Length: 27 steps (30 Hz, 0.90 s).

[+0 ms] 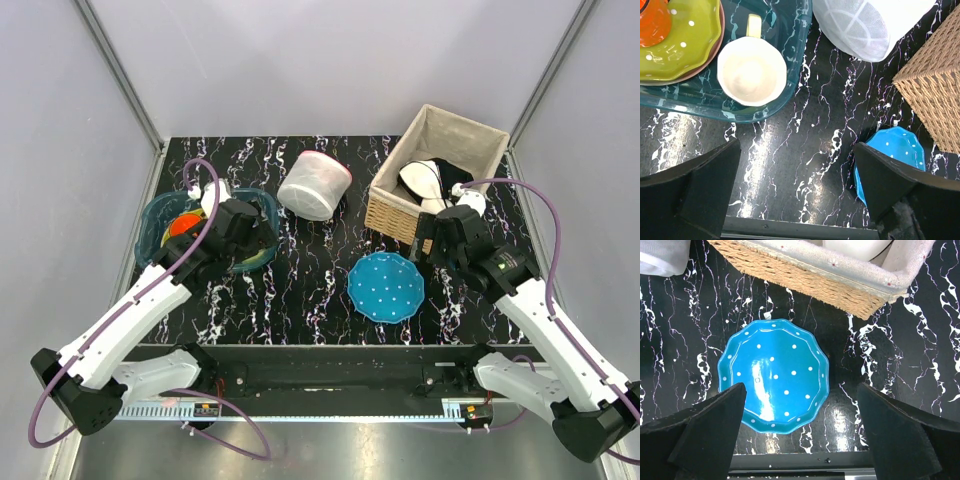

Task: Unzip the laundry bag and remove the bra

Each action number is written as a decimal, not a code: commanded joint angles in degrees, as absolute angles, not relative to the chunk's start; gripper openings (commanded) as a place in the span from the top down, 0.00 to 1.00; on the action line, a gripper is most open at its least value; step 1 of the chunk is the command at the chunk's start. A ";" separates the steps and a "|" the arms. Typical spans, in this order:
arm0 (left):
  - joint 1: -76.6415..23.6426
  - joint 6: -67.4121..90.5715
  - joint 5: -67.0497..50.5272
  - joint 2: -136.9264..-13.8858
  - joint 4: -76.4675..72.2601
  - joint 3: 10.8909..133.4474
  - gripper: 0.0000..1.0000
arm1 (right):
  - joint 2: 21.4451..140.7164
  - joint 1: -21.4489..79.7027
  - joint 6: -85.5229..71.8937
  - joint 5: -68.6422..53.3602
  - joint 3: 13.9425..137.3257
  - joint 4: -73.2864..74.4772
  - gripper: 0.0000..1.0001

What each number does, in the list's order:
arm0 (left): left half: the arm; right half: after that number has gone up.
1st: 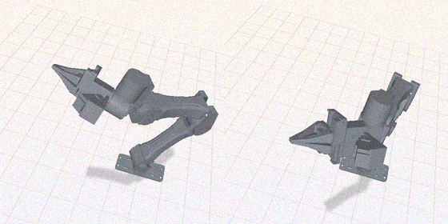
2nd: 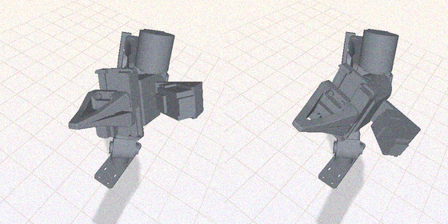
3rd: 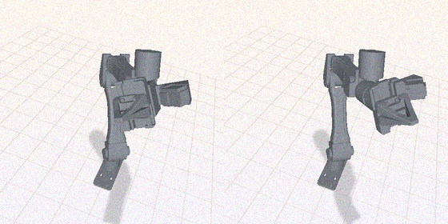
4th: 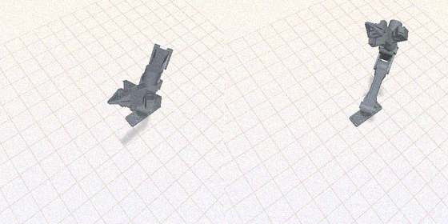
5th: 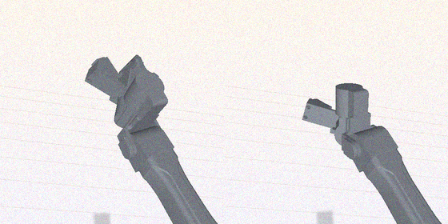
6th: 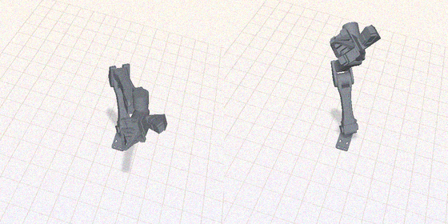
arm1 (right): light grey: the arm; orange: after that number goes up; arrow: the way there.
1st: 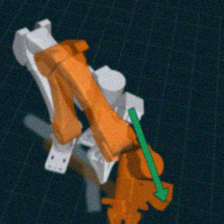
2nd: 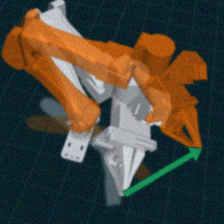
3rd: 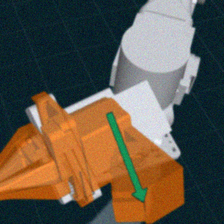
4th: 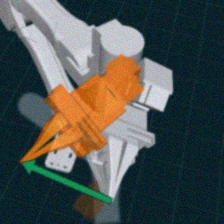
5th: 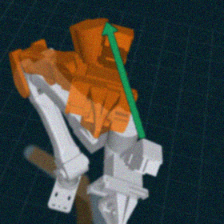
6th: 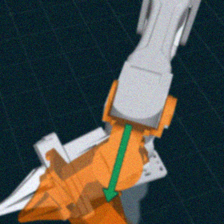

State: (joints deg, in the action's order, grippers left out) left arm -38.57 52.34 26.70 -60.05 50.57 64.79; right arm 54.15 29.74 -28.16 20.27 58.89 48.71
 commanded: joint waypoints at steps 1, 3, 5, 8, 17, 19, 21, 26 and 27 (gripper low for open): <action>-38.67 52.38 29.88 -58.89 49.48 66.00 0.01 | 51.25 29.97 -27.69 19.52 58.36 46.58 0.00; -38.67 52.21 30.67 -58.10 46.68 65.57 0.01 | 50.63 29.97 -27.60 18.81 57.92 46.76 0.00; -38.67 52.82 31.81 -57.48 42.66 65.22 0.01 | 50.54 29.97 -27.86 17.93 58.18 47.28 0.00; -33.24 49.93 14.01 -63.25 38.94 68.45 0.01 | 50.71 29.88 -28.21 16.70 58.62 47.99 0.00; -30.68 41.75 18.55 -91.38 50.87 100.78 0.01 | 48.17 29.88 -29.44 14.07 58.36 48.69 0.00; -29.80 39.91 17.67 -99.29 52.72 109.62 0.01 | 47.37 30.06 -30.14 13.45 57.57 48.34 0.00; -29.71 39.29 18.10 -106.83 57.20 115.89 0.01 | 46.94 29.97 -30.41 12.92 57.13 48.08 0.00; -29.62 37.62 18.01 -114.42 59.16 126.37 0.01 | 47.37 29.97 -30.06 10.37 57.57 47.99 0.00; -29.45 37.18 18.63 -115.30 58.80 127.08 0.01 | 47.55 30.06 -29.97 10.02 57.66 47.90 0.00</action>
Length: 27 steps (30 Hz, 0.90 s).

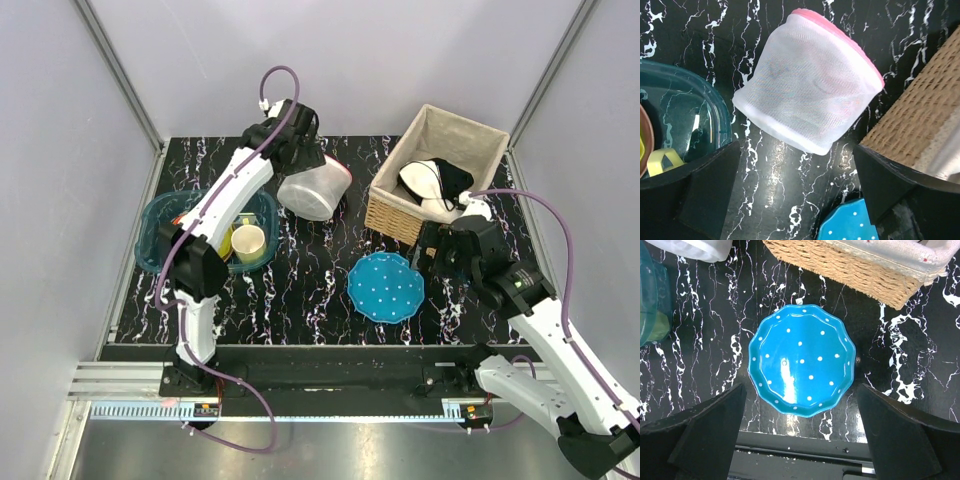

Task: Unzip the laundry bag and remove the bra

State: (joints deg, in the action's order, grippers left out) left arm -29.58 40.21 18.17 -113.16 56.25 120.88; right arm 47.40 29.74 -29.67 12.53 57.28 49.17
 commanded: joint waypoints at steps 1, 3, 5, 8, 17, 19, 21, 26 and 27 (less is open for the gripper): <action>-29.27 36.22 19.42 -117.84 58.45 128.31 0.01 | 47.72 29.97 -29.97 9.93 57.83 47.90 0.00; -28.22 36.04 20.40 -120.83 59.50 132.86 0.01 | 47.90 30.06 -30.32 9.93 57.66 47.90 0.00; -27.60 36.65 18.20 -125.32 61.42 136.13 0.01 | 48.34 30.06 -31.28 10.11 58.53 47.72 0.00; -27.51 37.96 16.35 -127.09 59.43 136.85 0.01 | 50.09 30.06 -31.90 8.70 59.24 46.94 0.00; -27.69 40.87 9.32 -128.93 50.63 134.21 0.03 | 56.42 30.06 -33.66 5.19 60.46 46.84 0.00; -27.77 41.13 9.23 -128.94 48.88 133.95 0.03 | 56.60 30.06 -33.92 4.40 60.29 46.85 0.00; -27.69 41.57 9.75 -128.94 47.90 134.30 0.03 | 56.16 29.97 -34.28 4.57 59.33 46.14 0.00; -27.69 38.32 15.02 -132.18 44.74 140.97 0.04 | 56.42 29.97 -34.99 5.80 57.57 47.20 0.00; -27.69 37.97 16.16 -132.88 44.13 141.15 0.04 | 56.95 29.97 -34.81 4.93 57.31 47.20 0.00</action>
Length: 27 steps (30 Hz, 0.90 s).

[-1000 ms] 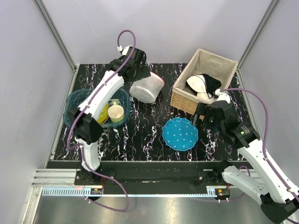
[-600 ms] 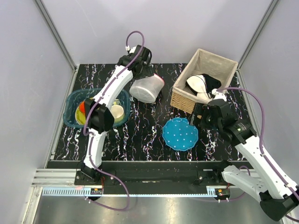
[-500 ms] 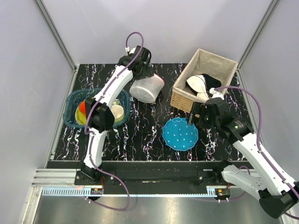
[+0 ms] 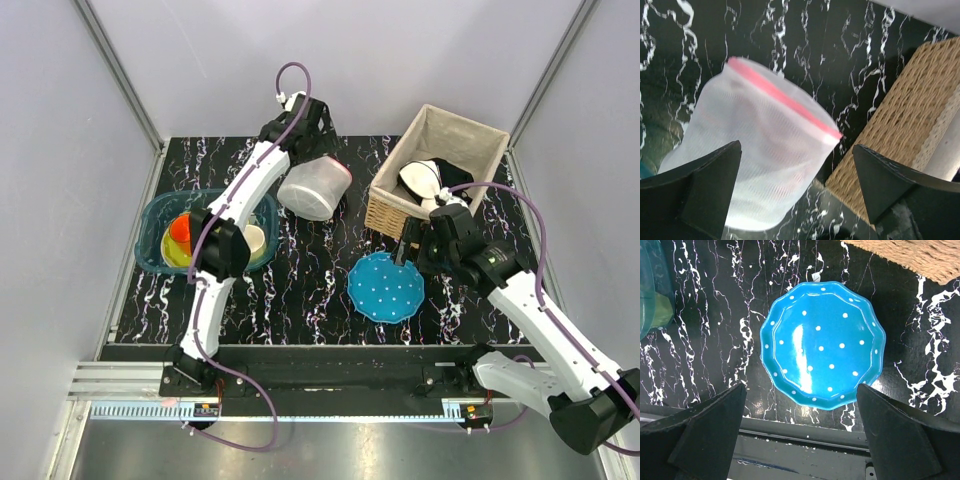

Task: Unzip the laundry bag and remove the bra

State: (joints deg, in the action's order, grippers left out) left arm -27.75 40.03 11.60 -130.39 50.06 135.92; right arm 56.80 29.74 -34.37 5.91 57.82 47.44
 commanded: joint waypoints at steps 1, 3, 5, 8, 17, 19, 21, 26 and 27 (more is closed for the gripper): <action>-27.69 37.97 17.91 -134.28 43.16 140.89 0.05 | 57.04 29.97 -34.63 4.57 57.13 47.20 0.00; -27.69 38.06 19.07 -136.40 43.68 141.33 0.06 | 57.92 30.06 -34.45 3.61 56.78 47.20 0.00; -27.95 38.23 20.13 -139.03 45.96 141.42 0.09 | 58.01 29.97 -34.89 3.69 56.52 47.37 0.00; -28.30 38.50 20.39 -140.27 47.64 140.02 0.14 | 57.66 29.97 -35.95 4.48 55.55 46.59 0.00; -29.00 35.87 18.73 -127.46 46.06 133.43 1.00 | 60.99 30.06 -34.10 1.59 57.13 43.69 0.00; -29.44 34.72 16.88 -122.01 46.41 129.74 1.00 | 61.08 30.06 -33.75 0.18 57.13 42.11 0.00; -29.88 34.11 13.65 -115.01 45.45 123.71 1.00 | 60.73 30.06 -33.75 -1.67 57.13 41.14 0.00; -29.97 31.03 0.28 -97.85 34.04 104.53 1.00 | 59.94 30.06 -32.87 -0.45 58.62 40.87 0.00; -29.88 30.59 -5.39 -95.47 30.45 99.02 1.00 | 59.68 30.06 -32.61 -0.27 59.06 41.13 0.00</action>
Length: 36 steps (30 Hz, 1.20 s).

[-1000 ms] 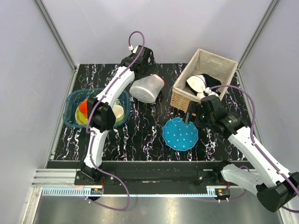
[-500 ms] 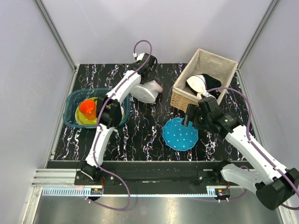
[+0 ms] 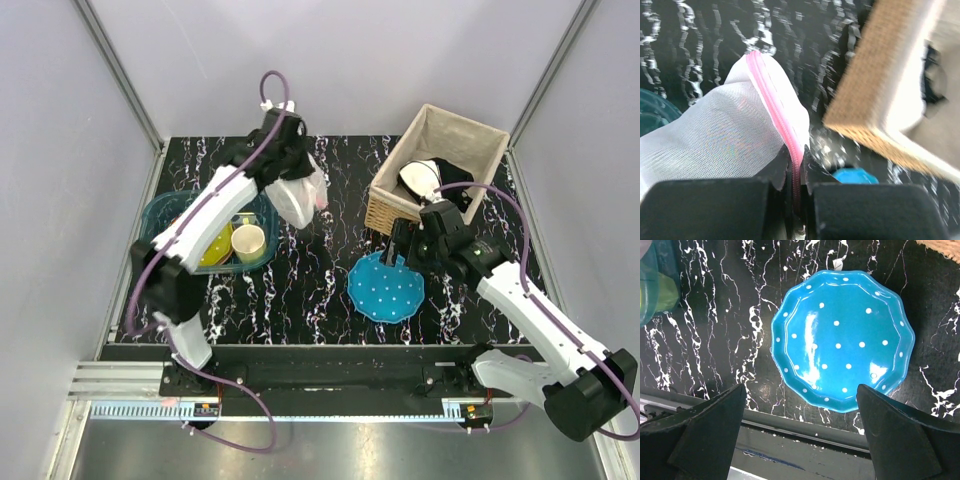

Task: Unzip the laundry bag and remove the bra

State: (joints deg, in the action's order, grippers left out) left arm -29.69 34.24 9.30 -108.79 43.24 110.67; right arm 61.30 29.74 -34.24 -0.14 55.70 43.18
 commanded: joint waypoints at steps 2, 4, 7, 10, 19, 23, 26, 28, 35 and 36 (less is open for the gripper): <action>-29.88 29.71 -9.91 -89.93 28.66 95.11 1.00 | 58.98 30.06 -31.99 -0.61 60.29 41.48 0.00; -29.88 29.27 -15.98 -86.42 27.60 91.33 1.00 | 58.10 30.06 -32.17 -1.32 61.34 41.66 0.00; -29.88 30.05 -23.36 -83.33 24.18 85.45 1.00 | 56.43 30.06 -33.31 -1.85 61.70 41.22 0.00; -30.06 31.73 -29.17 -80.43 19.61 80.17 1.00 | 54.41 30.06 -34.36 -1.15 60.56 40.17 0.00; -43.03 23.92 -23.74 -83.22 22.67 72.33 1.00 | 48.26 30.06 -36.04 1.65 60.91 41.04 0.00; -49.21 15.66 -15.83 -86.83 29.08 75.75 1.00 | 47.64 30.06 -35.33 4.48 61.70 43.41 0.00; -49.39 13.89 -14.68 -87.71 30.23 75.50 1.00 | 46.94 30.06 -34.98 5.80 61.79 44.91 0.00; -49.39 13.62 -13.37 -87.89 30.50 75.41 0.98 | 46.15 30.06 -34.98 7.02 61.35 45.87 0.00; -49.39 19.32 3.39 -84.57 38.05 81.30 0.01 | 44.65 30.06 -34.37 9.32 60.12 48.60 0.00; -49.39 21.16 4.91 -83.59 38.23 81.12 0.01 | 44.39 30.06 -34.37 9.40 59.77 48.69 0.00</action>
